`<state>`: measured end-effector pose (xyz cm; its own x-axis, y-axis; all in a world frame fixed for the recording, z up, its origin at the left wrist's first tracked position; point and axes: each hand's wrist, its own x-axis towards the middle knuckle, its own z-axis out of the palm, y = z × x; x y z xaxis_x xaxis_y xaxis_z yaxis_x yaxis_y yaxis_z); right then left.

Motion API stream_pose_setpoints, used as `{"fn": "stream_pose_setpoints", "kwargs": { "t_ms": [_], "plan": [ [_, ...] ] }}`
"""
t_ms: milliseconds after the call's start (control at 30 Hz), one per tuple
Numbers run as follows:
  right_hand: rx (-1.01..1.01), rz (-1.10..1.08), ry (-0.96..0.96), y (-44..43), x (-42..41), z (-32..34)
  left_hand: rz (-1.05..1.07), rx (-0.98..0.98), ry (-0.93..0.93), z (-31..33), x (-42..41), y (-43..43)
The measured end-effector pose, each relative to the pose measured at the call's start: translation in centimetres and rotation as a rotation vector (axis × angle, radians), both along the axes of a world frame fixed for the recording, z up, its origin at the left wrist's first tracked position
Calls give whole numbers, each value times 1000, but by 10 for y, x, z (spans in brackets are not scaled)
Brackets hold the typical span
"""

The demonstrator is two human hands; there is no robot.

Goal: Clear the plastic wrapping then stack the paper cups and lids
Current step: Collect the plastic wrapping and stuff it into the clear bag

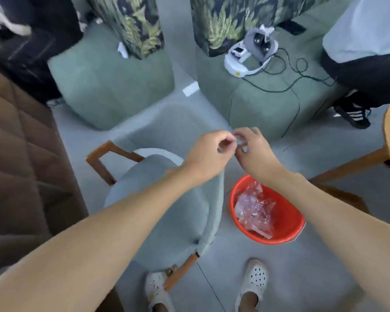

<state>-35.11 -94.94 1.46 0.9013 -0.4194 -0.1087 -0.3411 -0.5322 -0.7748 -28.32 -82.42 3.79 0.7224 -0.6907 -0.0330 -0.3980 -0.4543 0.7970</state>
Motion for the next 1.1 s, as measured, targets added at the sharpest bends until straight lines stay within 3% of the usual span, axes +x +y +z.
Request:
{"fn": "stream_pose_setpoints", "kwargs": {
  "t_ms": [267, 433, 567, 867, 1100],
  "plan": [
    [-37, 375, -86, 187, 110, 87, 455, 33, -34, 78, 58, 237],
    [-32, 600, -126, 331, 163, 105, 727, 146, -119, 93, 64, 401],
    [-17, 820, -130, 447, 190, 106, 961, 207, -85, 96, 56, 517],
    [-69, 1081, -39, 662, 261, 51, 1371, 305, 61, 7, 80, 697],
    [-268, 1197, -64, 748, 327, -24, 1332, 409, 144, -72, 115, 751]
  ]
}}
